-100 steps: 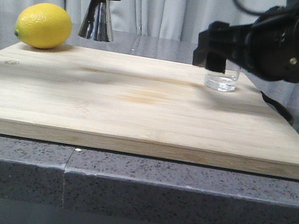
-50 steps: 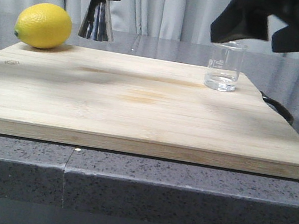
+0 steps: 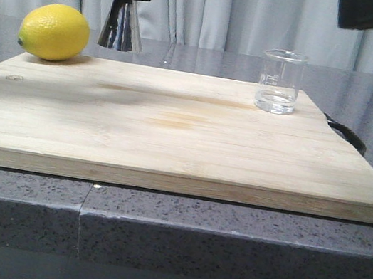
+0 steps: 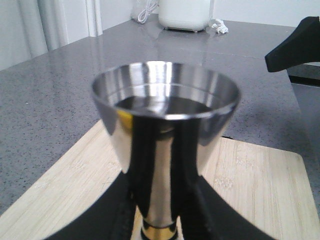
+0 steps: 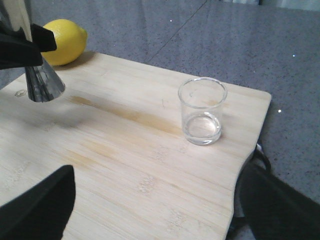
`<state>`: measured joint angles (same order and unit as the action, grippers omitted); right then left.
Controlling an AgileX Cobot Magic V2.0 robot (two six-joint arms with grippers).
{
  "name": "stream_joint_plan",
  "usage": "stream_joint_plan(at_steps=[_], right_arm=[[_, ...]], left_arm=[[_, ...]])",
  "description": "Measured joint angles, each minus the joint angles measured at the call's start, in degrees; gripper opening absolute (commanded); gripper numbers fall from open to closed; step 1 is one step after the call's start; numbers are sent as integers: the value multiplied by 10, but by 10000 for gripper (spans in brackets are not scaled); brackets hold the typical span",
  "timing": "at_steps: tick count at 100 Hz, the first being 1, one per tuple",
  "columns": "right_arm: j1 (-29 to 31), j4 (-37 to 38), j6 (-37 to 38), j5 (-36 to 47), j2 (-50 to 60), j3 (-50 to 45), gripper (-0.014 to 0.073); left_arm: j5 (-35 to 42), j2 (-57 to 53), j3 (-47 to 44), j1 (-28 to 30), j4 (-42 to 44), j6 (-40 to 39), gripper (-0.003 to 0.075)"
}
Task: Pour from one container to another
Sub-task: 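Lower the held jigger onto the board with the left gripper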
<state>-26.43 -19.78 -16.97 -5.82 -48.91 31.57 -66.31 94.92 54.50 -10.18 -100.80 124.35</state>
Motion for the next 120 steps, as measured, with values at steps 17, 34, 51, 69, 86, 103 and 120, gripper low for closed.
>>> stream_joint_plan(at_steps=[17,34,51,69,86,103,120], right_arm=[[0,0,0,-1,13,-2,603],[0,0,0,-2,13,-2,603],[0,0,0,-2,13,-2,603],[0,0,0,-3,13,-2,603],[0,0,0,-3,13,-2,603],[0,0,0,-3,13,-2,603],[0,0,0,-3,13,-2,603]], left_arm=[[0,0,0,0,0,0,154],[0,0,0,-4,0,0,154],[1,0,0,-7,0,12,154],[0,24,13,-8,0,22,154],[1,59,31,-8,0,23,154],[1,79,34,-8,0,24,154],[1,100,34,-8,0,24,154]])
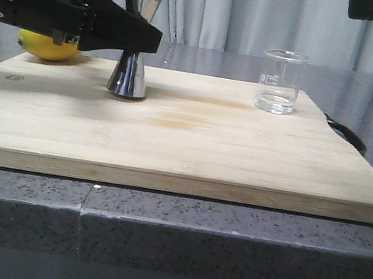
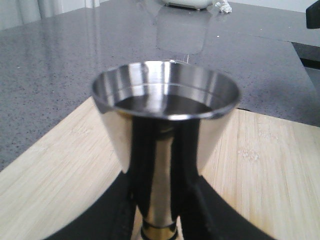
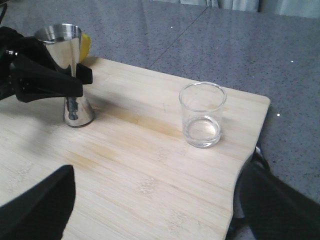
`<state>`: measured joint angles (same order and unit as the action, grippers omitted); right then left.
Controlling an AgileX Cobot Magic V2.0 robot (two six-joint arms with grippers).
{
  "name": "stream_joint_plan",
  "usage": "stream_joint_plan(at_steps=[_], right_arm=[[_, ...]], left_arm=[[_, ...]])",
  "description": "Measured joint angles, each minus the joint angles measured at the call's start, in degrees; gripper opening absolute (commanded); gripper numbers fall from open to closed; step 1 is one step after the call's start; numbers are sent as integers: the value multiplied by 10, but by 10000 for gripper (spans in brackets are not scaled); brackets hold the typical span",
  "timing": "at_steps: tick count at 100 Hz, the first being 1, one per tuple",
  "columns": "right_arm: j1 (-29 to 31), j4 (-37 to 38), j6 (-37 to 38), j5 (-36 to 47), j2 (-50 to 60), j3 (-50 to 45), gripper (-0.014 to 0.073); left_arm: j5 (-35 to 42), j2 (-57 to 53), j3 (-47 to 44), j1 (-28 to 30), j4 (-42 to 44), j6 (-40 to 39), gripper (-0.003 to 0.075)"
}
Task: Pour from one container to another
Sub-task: 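Lower the held jigger onto the board with the left gripper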
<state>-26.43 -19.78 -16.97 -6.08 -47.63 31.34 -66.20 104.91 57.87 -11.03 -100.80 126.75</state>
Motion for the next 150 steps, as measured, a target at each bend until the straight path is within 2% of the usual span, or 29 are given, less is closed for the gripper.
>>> stream_joint_plan(at_steps=[123,135,150], right_arm=[[0,0,0,0,0,0,603],[0,0,0,0,0,0,603],[0,1,0,0,0,0,603]], left_arm=[[-4,4,1,0,29,1,165],[-4,4,1,0,34,2,226],[-4,4,1,0,40,2,344]])
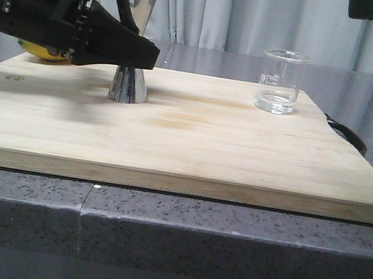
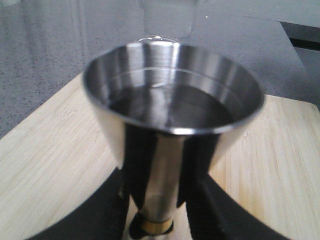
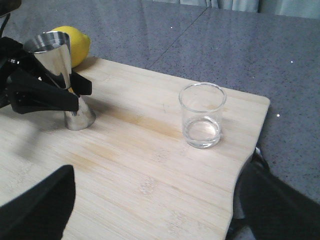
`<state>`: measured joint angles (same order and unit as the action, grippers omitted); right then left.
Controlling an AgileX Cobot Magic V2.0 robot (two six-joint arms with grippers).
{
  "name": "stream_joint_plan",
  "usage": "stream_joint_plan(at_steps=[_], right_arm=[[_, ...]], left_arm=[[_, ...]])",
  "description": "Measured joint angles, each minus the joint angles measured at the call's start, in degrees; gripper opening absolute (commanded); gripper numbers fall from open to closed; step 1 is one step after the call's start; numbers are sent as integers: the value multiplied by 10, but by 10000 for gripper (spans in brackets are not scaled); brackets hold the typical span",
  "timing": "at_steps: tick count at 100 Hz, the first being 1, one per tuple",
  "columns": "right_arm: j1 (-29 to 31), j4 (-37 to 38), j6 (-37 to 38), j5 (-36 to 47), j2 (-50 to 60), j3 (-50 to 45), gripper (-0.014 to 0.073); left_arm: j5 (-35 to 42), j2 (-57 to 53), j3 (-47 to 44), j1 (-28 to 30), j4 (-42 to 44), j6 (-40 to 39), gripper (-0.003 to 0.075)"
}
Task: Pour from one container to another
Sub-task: 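Lower the held jigger onto the board with the left gripper, then open the left gripper and withdraw it from the jigger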
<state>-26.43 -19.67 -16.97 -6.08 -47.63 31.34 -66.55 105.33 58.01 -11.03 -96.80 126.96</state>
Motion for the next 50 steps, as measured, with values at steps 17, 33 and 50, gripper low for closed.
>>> stream_joint_plan(at_steps=[17,33,50], right_arm=[[0,11,0,0,0,0,603],[19,21,0,-47,0,18,603],[77,45,0,-160,1,72,603]], left_arm=[[0,0,0,0,4,0,463],[1,-8,0,4,39,-29,485],[2,-44,0,21,101,-88,484]])
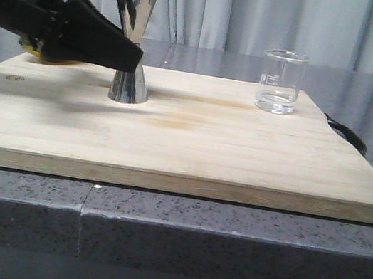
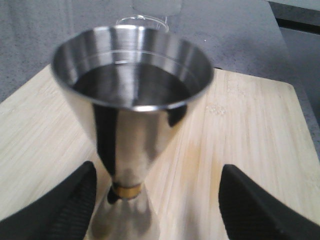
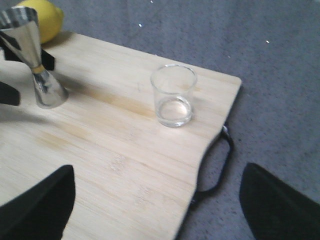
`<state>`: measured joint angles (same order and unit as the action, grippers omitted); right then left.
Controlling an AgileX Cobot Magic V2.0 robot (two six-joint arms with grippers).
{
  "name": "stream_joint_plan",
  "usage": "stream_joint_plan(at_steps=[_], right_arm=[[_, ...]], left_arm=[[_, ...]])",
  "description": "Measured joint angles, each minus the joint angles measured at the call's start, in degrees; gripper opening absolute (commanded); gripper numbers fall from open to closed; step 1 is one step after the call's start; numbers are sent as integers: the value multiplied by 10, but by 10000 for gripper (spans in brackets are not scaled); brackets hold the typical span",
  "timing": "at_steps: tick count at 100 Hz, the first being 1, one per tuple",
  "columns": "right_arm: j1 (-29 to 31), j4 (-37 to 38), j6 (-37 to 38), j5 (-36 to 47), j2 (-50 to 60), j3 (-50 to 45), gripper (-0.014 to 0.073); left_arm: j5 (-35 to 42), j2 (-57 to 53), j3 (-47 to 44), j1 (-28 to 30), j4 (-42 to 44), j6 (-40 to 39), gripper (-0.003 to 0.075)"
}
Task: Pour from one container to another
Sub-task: 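Open the left gripper and withdraw it from the jigger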
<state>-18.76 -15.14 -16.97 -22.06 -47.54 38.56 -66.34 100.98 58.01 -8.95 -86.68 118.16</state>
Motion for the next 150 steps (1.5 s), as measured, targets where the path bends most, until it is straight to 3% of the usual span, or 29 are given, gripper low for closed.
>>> stream_joint_plan(at_steps=[28,48,74,96,114,141,150], right_arm=[[91,31,9,-233,2,102,603],[146,69,57,-344,5,136,602],[157,76,100,-372,50,137,601],[157,76,106,-353,138,96,601],[157,76,106,-318,221,54,601],[157,76,107,-284,291,19,601],[157,76,107,-281,291,18,532]], left_arm=[[33,-132,0,30,167,-173,484],[76,-280,0,36,386,-405,484],[40,-465,0,37,642,-728,481],[28,-601,-13,38,757,-960,481],[55,-706,-89,38,778,-1033,452],[189,-811,-210,38,772,-1077,420],[210,-815,-224,38,766,-1078,414]])
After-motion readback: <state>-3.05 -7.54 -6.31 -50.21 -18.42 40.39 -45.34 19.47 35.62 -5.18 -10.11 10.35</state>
